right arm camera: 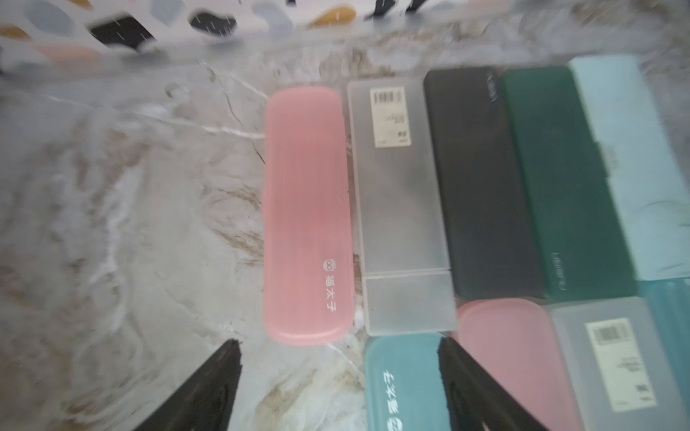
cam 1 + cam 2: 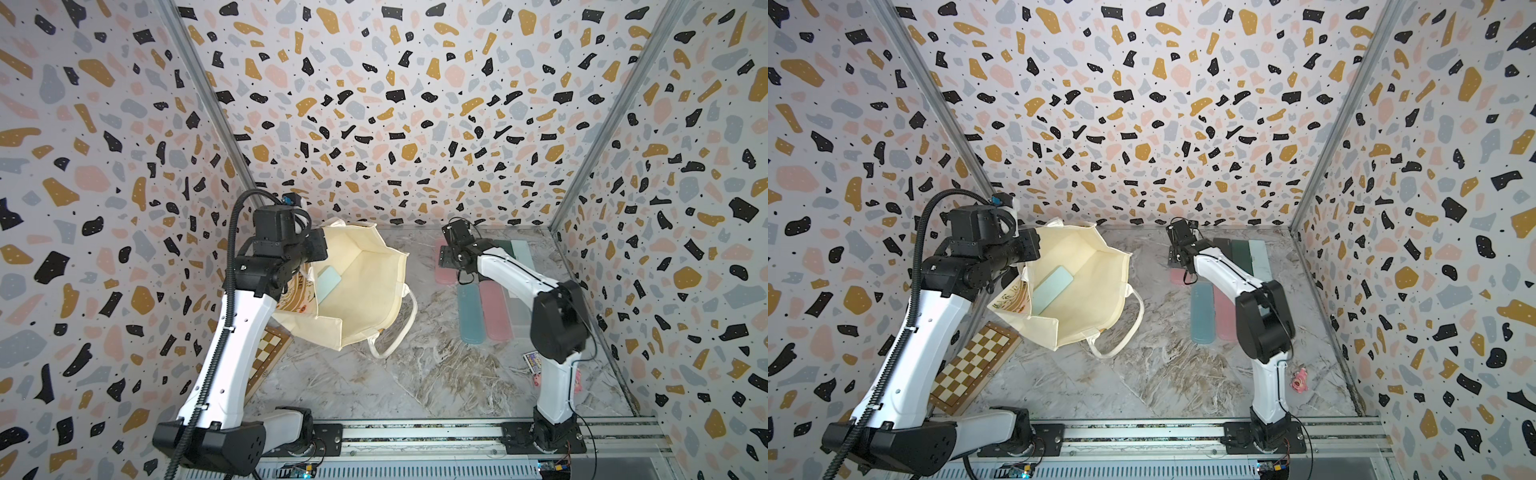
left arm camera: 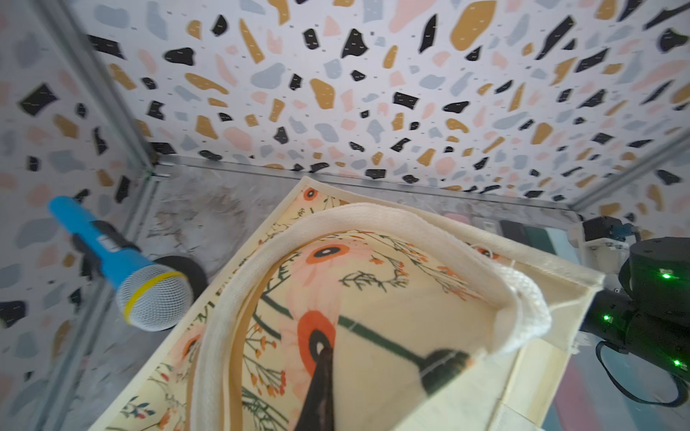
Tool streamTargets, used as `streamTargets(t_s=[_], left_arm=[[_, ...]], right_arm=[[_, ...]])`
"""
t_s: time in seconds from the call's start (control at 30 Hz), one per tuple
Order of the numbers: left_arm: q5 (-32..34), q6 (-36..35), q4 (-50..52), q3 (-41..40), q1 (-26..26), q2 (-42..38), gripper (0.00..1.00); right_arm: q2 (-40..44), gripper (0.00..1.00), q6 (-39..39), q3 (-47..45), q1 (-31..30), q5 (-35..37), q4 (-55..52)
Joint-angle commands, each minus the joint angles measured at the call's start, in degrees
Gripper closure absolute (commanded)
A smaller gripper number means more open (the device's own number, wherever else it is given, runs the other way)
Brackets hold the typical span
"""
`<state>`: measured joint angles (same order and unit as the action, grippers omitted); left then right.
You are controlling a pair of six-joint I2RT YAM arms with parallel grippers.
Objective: Take out the pencil case from the canvas bag
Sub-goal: Place the pencil case at the center of the board, then pick up the pencil case from the canvas bag.
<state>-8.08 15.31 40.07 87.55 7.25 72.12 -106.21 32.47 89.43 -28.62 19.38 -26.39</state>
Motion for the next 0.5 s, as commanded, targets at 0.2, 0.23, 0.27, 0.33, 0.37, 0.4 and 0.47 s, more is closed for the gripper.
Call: streamTargets(t_s=[0.2, 0.23, 0.27, 0.33, 0.37, 0.4, 0.47], left_arm=[[-21.3, 2.8, -11.6, -0.1, 0.9, 4.6, 1.0], [-21.2, 2.7, -11.6, -0.2, 1.4, 4.9, 1.0], [-21.0, 2.4, -11.4, -0.3, 2.1, 5.3, 1.0], [-19.9, 1.5, -10.2, -0.3, 3.7, 6.1, 1.0], [-19.3, 0.9, -9.4, 0.0, 4.6, 6.7, 1.0], [-18.8, 0.3, -8.7, 0.2, 5.6, 7.1, 1.0], [-17.6, -1.0, -7.3, 0.5, 7.7, 7.8, 1.0]], right_arm=[[32.0, 0.19, -9.7, -21.6, -5.0, -8.1, 17.3], [35.0, 0.2, -11.5, -23.4, -6.9, -7.7, 18.7], [37.8, 0.2, -13.1, -25.1, -9.0, -7.4, 20.0], [42.4, 0.22, -16.2, -27.5, -12.8, -8.6, 22.1], [44.7, 0.23, -17.6, -28.9, -14.7, -10.1, 23.4], [46.4, 0.24, -18.5, -30.0, -16.5, -11.6, 24.6], [48.8, 0.27, -19.9, -32.1, -20.4, -15.1, 25.9]])
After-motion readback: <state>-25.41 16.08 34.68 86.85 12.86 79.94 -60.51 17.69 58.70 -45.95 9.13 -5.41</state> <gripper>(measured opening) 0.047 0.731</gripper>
